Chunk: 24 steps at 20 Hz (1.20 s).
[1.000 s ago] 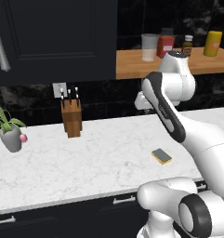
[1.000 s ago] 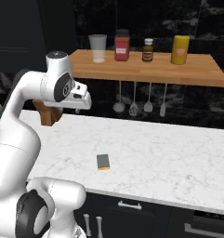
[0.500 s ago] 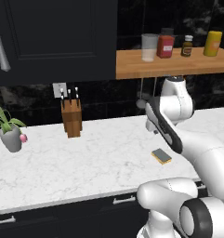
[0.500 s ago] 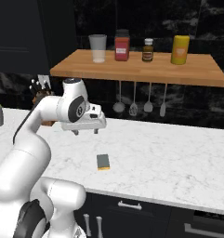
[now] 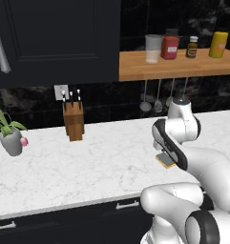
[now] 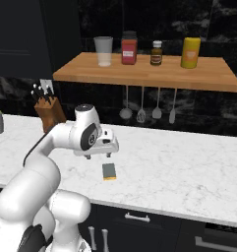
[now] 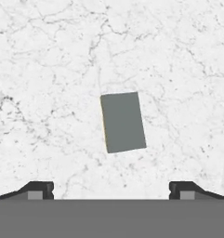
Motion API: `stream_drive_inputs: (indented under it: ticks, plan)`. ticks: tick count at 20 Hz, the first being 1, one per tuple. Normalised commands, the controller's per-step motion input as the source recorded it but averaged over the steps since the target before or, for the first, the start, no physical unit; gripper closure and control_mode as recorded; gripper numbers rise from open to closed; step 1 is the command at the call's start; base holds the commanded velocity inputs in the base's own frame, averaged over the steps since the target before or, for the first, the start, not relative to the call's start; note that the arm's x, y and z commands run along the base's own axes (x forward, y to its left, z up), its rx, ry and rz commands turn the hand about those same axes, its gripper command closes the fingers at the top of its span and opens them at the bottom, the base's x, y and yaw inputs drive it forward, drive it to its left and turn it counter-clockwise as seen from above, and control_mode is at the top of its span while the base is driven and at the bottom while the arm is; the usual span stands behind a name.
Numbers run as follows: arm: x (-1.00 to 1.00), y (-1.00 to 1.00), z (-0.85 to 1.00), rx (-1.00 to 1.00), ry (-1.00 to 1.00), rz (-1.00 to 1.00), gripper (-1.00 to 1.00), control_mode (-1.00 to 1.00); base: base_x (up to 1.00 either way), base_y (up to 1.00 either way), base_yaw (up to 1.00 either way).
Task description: Pick up the sponge from the counter and clean the cutting board by briefly scrubbing or pressing down on the cutting board. Once finished, release the sponge.
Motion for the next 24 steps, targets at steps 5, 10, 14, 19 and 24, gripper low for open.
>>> stream_drive_inputs:
  ticks: [5,10,14,19,24]
  plan:
    - [0.01,-0.18,-0.32,0.0,0.0,0.05,-1.0,-1.0,0.0,0.0,0.0]
    - [0.05,-0.07,-0.29,0.0,0.0,0.01,-1.0,-1.0,0.0,0.0,0.0]
    - [0.04,0.0,-0.33,0.0,0.0,0.0,-1.0,-1.0,0.0,0.0,0.0]
    - [0.09,0.0,-0.16,0.0,0.0,0.0,-1.0,-1.0,0.0,0.0,0.0]
    - [0.18,0.0,-0.14,0.0,0.0,0.0,-1.0,-1.0,0.0,0.0,0.0]
